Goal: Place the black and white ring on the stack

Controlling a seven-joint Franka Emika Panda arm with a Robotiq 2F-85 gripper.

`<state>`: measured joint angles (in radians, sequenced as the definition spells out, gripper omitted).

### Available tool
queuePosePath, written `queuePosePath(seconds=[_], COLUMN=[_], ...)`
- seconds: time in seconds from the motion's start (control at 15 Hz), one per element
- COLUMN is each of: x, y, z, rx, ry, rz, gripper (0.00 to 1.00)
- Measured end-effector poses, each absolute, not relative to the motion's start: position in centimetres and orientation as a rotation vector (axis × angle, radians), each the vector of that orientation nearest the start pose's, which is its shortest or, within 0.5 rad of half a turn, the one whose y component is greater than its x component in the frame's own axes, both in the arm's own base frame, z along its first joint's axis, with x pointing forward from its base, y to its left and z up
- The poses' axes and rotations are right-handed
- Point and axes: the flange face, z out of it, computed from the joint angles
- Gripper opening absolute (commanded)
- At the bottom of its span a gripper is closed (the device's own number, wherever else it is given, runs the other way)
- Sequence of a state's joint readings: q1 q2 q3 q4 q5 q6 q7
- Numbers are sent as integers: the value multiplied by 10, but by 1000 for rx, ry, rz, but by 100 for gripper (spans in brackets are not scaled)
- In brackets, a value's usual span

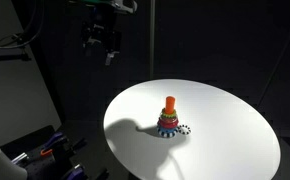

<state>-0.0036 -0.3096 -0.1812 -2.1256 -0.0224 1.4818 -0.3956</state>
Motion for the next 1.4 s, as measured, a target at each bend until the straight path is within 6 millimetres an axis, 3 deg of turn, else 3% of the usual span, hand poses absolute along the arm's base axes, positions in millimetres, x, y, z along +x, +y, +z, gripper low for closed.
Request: queuePosePath(seconds=[0.53, 1.4], x=[417, 478], y=[-86, -127], z=[510, 443], rx=[-2959, -3073], ry=[-335, -3], rz=[484, 377], gripper=[100, 100])
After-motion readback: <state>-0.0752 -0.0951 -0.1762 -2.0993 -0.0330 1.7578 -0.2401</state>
